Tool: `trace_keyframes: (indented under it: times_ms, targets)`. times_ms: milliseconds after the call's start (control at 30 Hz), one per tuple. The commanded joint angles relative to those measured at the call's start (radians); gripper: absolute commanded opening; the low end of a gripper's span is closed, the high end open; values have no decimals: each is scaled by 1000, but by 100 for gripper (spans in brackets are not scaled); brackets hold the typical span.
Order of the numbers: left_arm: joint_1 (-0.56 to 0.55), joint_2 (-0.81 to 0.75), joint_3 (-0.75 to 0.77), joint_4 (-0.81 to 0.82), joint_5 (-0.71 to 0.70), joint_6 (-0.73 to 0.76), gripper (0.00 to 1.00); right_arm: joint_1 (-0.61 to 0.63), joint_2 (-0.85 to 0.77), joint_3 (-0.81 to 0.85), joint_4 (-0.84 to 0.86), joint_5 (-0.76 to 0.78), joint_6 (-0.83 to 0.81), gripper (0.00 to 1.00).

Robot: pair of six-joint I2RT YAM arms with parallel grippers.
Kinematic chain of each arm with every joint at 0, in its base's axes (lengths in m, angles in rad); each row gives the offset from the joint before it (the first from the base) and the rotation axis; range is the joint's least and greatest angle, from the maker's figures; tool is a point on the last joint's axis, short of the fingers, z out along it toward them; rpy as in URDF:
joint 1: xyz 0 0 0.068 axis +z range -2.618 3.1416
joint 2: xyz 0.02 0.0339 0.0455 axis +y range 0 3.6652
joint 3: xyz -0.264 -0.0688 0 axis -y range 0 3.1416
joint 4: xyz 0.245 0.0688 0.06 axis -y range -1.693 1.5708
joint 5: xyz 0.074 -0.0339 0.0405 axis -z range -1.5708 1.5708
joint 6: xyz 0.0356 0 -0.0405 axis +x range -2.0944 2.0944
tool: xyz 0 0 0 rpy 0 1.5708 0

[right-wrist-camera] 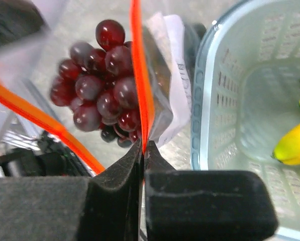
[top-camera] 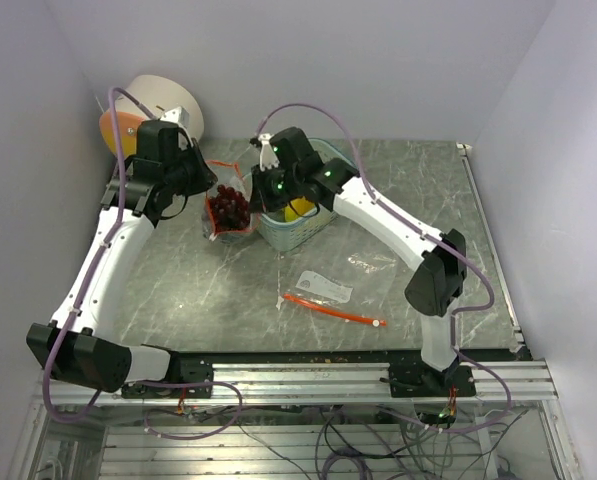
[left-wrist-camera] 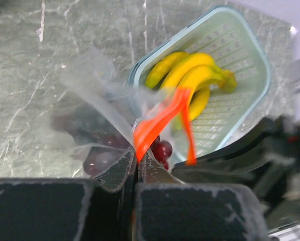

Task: Place the food in the zip-top bag and seal the zipper
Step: Zip the zipper food storage bag at the center of the board.

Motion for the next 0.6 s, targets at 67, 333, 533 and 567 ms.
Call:
trace_keyframes:
  times_ms: [67, 333, 533, 567]
  targets:
    - [21, -38, -131, 88, 19, 88, 26, -141, 45, 53, 191, -389, 310, 0]
    - [31, -159, -146, 126, 100, 190, 100, -178, 159, 58, 497, -524, 604, 0]
    - [31, -233, -148, 111, 139, 190, 86, -178, 228, 78, 712, -480, 824, 0]
    - [31, -243, -146, 101, 132, 187, 81, -179, 236, 91, 721, -457, 839, 0]
